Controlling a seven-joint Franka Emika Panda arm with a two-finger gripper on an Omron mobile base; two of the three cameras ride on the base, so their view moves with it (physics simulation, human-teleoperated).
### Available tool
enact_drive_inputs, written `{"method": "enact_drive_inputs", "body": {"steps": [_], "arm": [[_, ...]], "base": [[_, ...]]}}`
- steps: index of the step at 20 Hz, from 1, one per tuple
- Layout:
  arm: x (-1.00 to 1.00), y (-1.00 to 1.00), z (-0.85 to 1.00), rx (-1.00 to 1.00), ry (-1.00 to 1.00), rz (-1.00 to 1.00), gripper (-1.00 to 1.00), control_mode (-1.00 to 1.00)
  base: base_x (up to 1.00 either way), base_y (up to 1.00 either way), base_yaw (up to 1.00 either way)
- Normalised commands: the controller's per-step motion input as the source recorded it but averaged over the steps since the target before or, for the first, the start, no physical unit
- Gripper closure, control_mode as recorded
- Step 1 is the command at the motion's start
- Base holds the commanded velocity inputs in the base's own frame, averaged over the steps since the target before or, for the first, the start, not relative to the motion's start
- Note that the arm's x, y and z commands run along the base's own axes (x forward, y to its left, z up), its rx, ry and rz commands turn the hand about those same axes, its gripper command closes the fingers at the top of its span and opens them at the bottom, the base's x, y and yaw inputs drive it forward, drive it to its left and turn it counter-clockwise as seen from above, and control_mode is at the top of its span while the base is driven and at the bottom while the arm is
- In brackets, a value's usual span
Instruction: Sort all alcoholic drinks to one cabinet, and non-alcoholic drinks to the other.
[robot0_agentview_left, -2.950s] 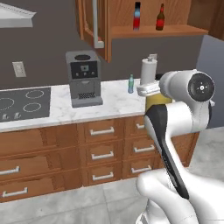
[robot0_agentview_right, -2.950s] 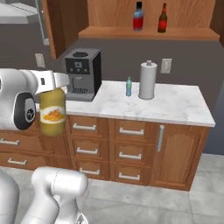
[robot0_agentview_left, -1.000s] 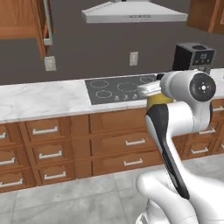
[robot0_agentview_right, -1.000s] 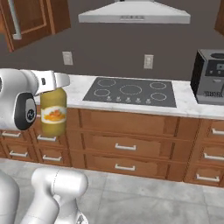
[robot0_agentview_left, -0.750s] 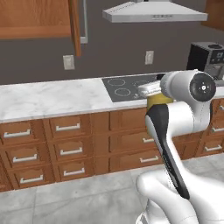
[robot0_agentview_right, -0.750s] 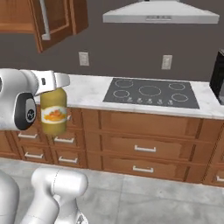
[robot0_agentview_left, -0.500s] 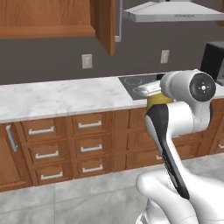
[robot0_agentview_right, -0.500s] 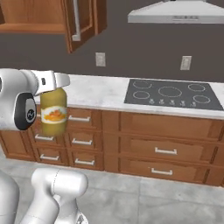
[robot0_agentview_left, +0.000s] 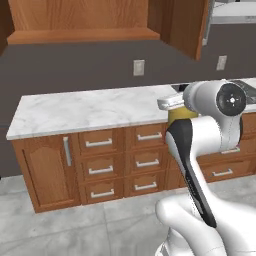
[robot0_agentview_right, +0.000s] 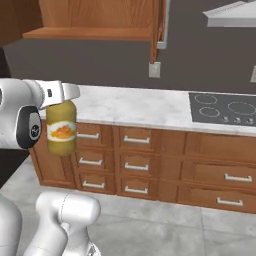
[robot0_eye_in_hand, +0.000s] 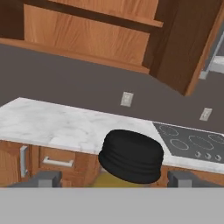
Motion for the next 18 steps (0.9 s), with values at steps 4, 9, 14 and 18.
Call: {"method": "enact_drive_inputs", "body": {"steps": [4,9,14,18], "arm": [[0.0,0.0,0.0,0.0,0.0,0.0,1.0,1.0],[0.0,0.0,0.0,0.0,0.0,0.0,1.0,1.0],[0.0,0.0,0.0,0.0,0.0,0.0,1.0,1.0],[0.0,0.0,0.0,0.0,0.0,0.0,1.0,1.0]], "base": [[0.31,0.88,0.0],[0.55,0.73,0.0],[0.65,0.23,0.0],[0.7,0.0,0.0]]}}
